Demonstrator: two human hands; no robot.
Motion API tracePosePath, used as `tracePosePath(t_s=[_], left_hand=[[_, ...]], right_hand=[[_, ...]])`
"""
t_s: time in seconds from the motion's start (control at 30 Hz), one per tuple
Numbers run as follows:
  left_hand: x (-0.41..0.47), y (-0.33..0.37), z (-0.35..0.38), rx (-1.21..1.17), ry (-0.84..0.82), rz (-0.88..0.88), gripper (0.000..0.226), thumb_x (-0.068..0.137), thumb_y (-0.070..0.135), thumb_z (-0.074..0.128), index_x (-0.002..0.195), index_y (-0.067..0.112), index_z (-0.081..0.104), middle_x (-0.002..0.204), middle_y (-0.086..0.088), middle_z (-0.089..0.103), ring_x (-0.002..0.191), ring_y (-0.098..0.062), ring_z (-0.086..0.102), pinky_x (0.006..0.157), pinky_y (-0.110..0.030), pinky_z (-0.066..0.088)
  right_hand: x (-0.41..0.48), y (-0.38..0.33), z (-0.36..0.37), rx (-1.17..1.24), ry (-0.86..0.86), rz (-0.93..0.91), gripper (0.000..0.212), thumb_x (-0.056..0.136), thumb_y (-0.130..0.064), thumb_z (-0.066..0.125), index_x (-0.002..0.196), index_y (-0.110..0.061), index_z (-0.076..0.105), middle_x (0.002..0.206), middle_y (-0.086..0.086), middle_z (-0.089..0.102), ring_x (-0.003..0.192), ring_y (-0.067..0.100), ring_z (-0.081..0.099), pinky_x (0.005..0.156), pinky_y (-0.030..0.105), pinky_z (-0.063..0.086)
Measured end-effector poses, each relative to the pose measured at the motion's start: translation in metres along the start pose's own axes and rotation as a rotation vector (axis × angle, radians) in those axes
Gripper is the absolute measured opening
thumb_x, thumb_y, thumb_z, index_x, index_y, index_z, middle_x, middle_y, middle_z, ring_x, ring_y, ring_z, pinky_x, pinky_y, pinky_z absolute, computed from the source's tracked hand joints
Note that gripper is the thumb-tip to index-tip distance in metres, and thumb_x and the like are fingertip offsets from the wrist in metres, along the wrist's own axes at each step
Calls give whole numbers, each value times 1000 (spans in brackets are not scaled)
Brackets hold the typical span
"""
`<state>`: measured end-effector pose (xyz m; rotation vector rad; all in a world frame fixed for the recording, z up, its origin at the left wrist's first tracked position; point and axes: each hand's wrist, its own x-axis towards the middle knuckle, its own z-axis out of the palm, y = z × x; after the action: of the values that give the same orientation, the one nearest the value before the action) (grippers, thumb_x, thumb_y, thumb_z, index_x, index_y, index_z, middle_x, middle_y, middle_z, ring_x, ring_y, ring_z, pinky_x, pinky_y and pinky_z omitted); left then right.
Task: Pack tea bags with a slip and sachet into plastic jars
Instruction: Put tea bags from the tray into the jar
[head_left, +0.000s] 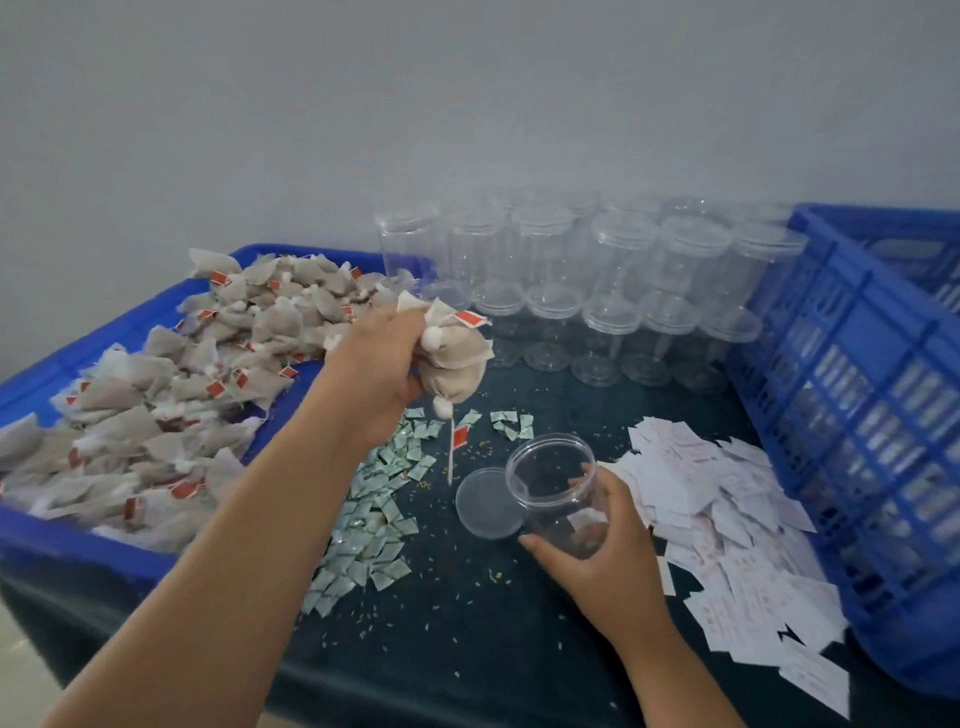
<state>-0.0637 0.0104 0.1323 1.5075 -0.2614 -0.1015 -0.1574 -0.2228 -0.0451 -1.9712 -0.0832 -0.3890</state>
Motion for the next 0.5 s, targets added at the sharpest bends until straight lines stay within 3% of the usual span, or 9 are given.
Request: tracePosePath(t_s=[0.1, 0.23, 0.3, 0.37, 0.43, 0.5], left_hand=[[-1, -19, 34, -50, -262, -39, 22, 84, 2, 22, 68, 18, 22, 68, -3, 15, 57, -22, 13, 54, -39, 11], [3, -49, 37, -75, -215, -222, 21, 79, 2, 22, 69, 20, 21, 69, -2, 12, 58, -19, 8, 55, -40, 0], [5, -73, 31, -42, 31, -332, 28, 93, 5, 30, 70, 15, 43, 65, -7, 32, 53, -21, 29, 46, -36, 14], [6, -93, 21, 117, 254, -407, 28, 105, 17, 41, 99, 4, 65, 79, -13, 60, 67, -23, 55, 56, -32, 40], [4, -110, 11, 332, 270, -445, 25, 105, 26, 48, 114, 13, 67, 98, -9, 70, 83, -22, 63, 67, -33, 47], [1, -119, 4, 446, 267, -454, 17, 100, 31, 59, 109, 20, 68, 98, -5, 71, 82, -18, 62, 68, -32, 48]], right_hand=[[0, 1, 0, -4, 1, -2, 86, 59, -70, 92, 132, -60, 48, 131, -32, 63, 98, 5, 72, 71, 24, 61], [0, 3, -2, 8, 57, 16, 84, 61, -70, 91, 133, -55, 49, 131, -31, 63, 116, -3, 65, 84, 19, 58], [0, 5, -3, 19, 73, 35, 85, 61, -69, 91, 133, -52, 49, 130, -30, 64, 119, -3, 64, 87, 21, 57], [1, 5, -3, 26, 77, 48, 85, 61, -69, 91, 134, -50, 50, 129, -29, 65, 119, -1, 64, 87, 24, 59], [2, 6, -2, 34, 82, 53, 85, 61, -69, 90, 134, -49, 51, 129, -27, 66, 118, -1, 65, 85, 26, 61], [2, 7, -1, 43, 82, 60, 86, 60, -68, 90, 135, -48, 51, 129, -25, 66, 116, -1, 65, 86, 30, 61]])
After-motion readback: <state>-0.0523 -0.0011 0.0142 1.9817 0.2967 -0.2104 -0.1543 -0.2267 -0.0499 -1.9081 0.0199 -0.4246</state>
